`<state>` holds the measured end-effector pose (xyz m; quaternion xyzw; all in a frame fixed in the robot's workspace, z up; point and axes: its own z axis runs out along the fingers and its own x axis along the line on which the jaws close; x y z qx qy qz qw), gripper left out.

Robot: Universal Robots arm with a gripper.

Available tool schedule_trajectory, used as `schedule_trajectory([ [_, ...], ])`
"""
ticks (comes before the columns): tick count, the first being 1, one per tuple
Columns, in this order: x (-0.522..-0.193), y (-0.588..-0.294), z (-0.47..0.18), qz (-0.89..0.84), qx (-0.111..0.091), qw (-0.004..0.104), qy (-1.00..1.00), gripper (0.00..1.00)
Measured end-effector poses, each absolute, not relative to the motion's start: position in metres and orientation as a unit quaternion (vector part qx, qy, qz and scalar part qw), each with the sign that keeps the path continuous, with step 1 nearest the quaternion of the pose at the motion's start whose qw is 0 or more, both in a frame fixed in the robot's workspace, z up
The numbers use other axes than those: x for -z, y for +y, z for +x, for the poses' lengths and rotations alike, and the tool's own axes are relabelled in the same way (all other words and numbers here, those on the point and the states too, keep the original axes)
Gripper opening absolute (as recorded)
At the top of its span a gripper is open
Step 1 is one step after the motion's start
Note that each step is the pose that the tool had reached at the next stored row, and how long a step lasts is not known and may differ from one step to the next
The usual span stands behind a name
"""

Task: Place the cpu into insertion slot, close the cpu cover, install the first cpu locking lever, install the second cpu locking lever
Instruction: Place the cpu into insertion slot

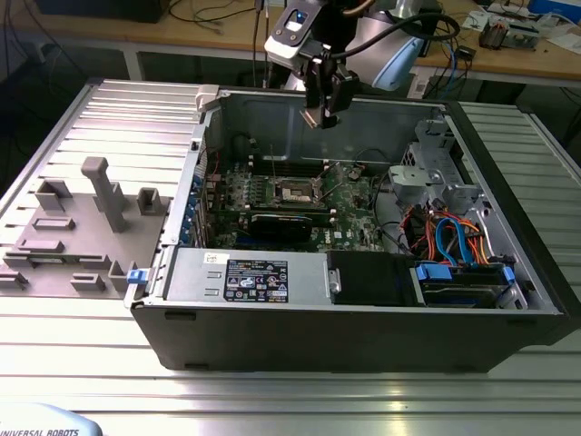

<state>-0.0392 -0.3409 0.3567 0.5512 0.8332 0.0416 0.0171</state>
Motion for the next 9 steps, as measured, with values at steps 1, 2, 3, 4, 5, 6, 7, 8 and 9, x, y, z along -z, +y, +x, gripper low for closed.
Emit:
schedule_trajectory([
  [1,-0.3564,-0.3409,-0.0392,0.551,-0.042,0.017,0.833,0.54],
  [2,-0.3562,-0.3409,-0.0392,0.551,-0.042,0.017,0.833,0.54],
  [3,-0.3558,-0.3409,-0.0392,0.551,-0.042,0.017,0.833,0.54],
  [4,-0.3555,-0.3409,-0.0392,0.551,-0.042,0.017,0.833,0.54],
  [5,-0.3553,-0.3409,-0.0392,0.551,-0.042,0.017,0.833,0.54],
  [6,-0.3549,-0.3409,-0.0392,0.551,-0.042,0.017,0.833,0.54],
  [7,-0.3547,-0.3409,-0.0392,0.551,-0.042,0.017,0.833,0.54],
  [8,-0.3546,-0.3409,-0.0392,0.551,-0.042,0.017,0.833,0.54],
  [9,-0.3544,-0.3409,-0.0392,0.551,-0.042,0.017,0.833,0.54],
])
